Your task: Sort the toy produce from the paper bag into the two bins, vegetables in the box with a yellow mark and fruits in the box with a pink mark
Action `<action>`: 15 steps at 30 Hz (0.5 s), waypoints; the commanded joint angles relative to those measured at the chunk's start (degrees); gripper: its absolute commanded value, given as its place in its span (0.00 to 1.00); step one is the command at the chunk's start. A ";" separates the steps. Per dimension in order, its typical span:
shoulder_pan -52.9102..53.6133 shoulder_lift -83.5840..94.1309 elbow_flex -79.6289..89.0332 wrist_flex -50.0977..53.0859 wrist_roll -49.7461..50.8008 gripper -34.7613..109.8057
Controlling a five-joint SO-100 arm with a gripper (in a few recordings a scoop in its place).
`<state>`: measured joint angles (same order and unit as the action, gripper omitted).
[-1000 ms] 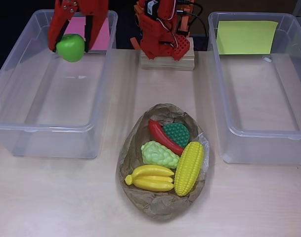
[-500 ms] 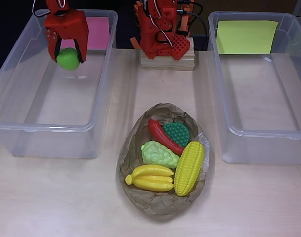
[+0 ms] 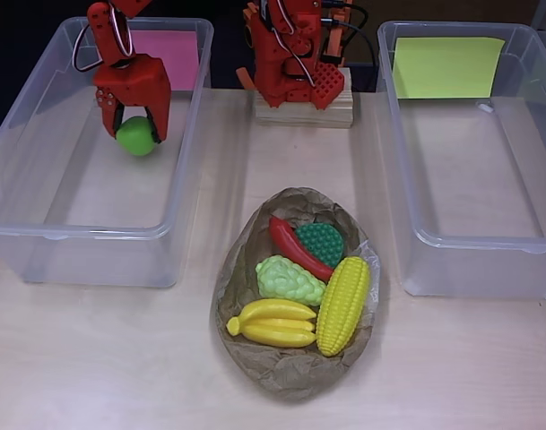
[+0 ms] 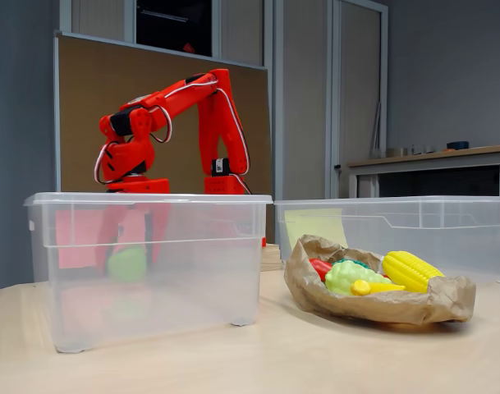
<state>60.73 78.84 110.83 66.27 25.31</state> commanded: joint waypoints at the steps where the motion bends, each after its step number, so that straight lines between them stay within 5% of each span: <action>1: -0.44 0.62 0.88 -1.14 0.88 0.46; 15: -0.18 2.55 1.41 -1.76 -3.52 0.51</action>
<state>59.94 78.49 112.15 62.05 22.15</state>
